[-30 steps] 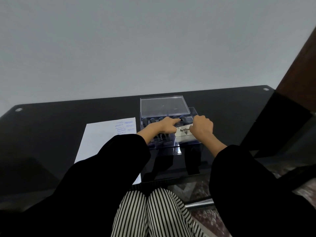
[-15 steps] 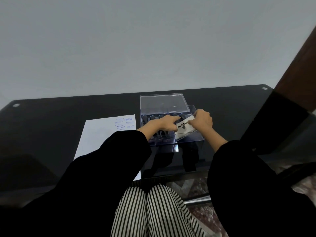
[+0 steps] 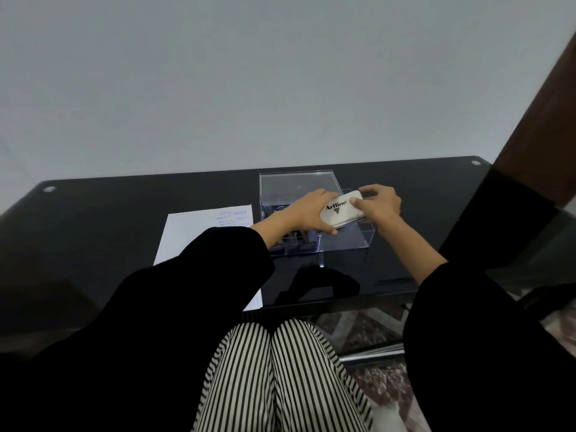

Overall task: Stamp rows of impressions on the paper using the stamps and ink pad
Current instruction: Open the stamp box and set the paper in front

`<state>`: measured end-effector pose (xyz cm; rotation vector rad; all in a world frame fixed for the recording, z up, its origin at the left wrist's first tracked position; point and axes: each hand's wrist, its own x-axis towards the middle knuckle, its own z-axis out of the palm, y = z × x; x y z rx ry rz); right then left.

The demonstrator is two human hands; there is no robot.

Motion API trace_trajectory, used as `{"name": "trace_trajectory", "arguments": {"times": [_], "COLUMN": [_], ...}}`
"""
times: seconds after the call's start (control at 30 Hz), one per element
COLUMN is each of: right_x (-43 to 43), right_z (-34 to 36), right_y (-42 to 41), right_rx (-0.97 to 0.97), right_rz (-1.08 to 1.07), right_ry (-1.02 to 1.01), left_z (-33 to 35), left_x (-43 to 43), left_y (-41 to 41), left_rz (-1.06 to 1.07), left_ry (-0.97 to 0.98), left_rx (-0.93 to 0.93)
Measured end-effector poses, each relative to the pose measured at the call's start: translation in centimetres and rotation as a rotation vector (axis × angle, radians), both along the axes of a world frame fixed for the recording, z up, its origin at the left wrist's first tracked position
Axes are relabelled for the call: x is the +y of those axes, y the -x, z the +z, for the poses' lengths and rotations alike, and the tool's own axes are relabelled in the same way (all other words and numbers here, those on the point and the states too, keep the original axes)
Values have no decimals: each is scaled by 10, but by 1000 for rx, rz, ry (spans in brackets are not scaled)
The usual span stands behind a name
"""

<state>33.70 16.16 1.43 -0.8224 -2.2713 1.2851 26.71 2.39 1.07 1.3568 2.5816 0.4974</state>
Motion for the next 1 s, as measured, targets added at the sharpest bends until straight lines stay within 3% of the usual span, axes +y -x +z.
{"name": "trace_trajectory", "arguments": {"times": [0.13, 0.37, 1.0], "right_x": [-12, -29, -30], "right_z": [-8, -38, -82], "right_y": [-22, -48, -50], "right_rx": [-38, -173, -403], "right_rz": [6, 51, 222], "right_ry": [188, 265, -154], "left_z": [4, -20, -57], "left_x": [-11, -26, -30], "left_y": [-20, -50, -54], "left_rz": [-26, -16, 5], "left_ry": [69, 155, 282], "left_rx": [55, 35, -62]}}
